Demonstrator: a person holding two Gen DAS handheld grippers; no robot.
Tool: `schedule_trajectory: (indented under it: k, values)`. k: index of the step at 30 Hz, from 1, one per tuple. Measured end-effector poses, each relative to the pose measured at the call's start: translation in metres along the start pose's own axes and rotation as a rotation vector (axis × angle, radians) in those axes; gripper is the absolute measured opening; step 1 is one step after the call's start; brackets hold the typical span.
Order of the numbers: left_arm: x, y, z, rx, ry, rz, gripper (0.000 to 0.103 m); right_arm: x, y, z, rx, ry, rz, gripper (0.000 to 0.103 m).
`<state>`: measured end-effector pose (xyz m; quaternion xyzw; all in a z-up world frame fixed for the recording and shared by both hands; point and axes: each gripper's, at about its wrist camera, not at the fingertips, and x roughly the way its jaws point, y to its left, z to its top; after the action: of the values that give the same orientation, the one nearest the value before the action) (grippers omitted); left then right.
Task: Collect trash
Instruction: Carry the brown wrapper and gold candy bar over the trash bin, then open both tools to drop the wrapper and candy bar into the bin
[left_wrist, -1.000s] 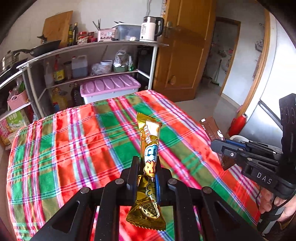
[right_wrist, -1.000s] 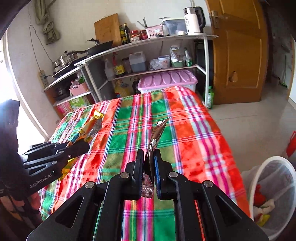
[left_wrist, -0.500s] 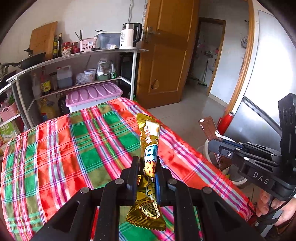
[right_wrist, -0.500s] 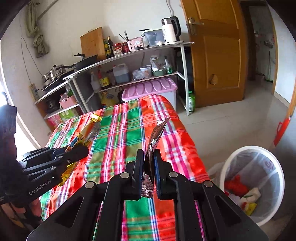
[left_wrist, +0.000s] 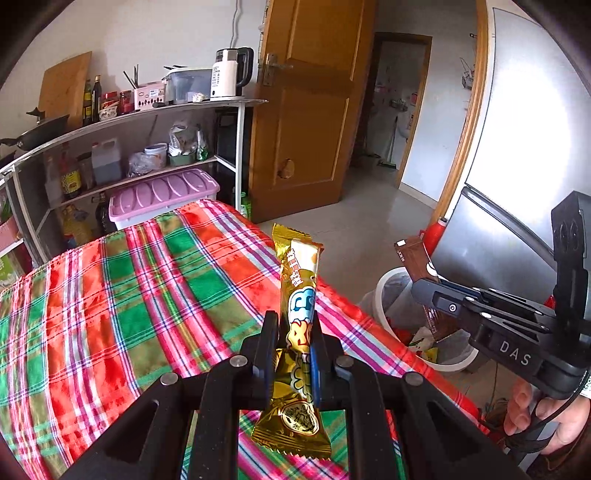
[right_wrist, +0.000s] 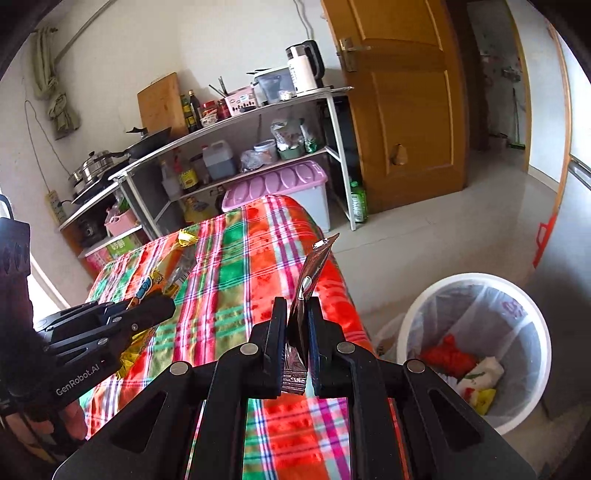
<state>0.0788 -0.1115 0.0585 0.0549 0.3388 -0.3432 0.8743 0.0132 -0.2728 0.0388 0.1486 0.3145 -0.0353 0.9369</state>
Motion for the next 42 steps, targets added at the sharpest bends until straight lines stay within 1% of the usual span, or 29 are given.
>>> schedule_trajectory:
  k: [7,9,13,16,18,20,23,29,33,38,41,42]
  values:
    - [0.015,-0.024,0.007,0.032,0.016,-0.014,0.015,-0.01,-0.027,0.0,0.031,-0.014,-0.038,0.011]
    - [0.022,-0.033,0.009,0.04,0.025,-0.022,0.015,-0.013,-0.038,0.0,0.039,-0.018,-0.063,0.011]
    - [0.039,-0.059,0.014,0.073,0.032,-0.039,0.015,-0.016,-0.062,-0.001,0.053,-0.023,-0.115,0.011]
    - [0.055,-0.076,0.016,0.084,0.05,-0.069,0.015,-0.017,-0.082,-0.001,0.074,-0.019,-0.139,0.011]
    - [0.067,-0.09,0.016,0.099,0.065,-0.068,0.015,-0.018,-0.097,-0.002,0.084,-0.015,-0.169,0.011]
    - [0.079,-0.105,0.016,0.113,0.078,-0.081,0.015,-0.018,-0.109,-0.004,0.098,-0.008,-0.179,0.011]
    - [0.097,-0.124,0.017,0.126,0.105,-0.11,0.015,-0.015,-0.13,-0.007,0.12,0.012,-0.202,0.011]
    - [0.13,-0.153,0.013,0.15,0.159,-0.111,0.015,-0.002,-0.164,-0.016,0.159,0.058,-0.232,0.011]
    - [0.15,-0.165,0.01,0.152,0.195,-0.099,0.015,0.009,-0.185,-0.025,0.18,0.105,-0.247,0.011]
    - [0.171,-0.175,0.005,0.153,0.244,-0.101,0.015,0.026,-0.206,-0.035,0.197,0.157,-0.263,0.011]
    - [0.182,-0.182,-0.001,0.174,0.263,-0.062,0.015,0.036,-0.216,-0.04,0.199,0.194,-0.272,0.011]
    - [0.185,-0.182,-0.002,0.171,0.272,-0.063,0.016,0.039,-0.221,-0.042,0.203,0.206,-0.265,0.011]
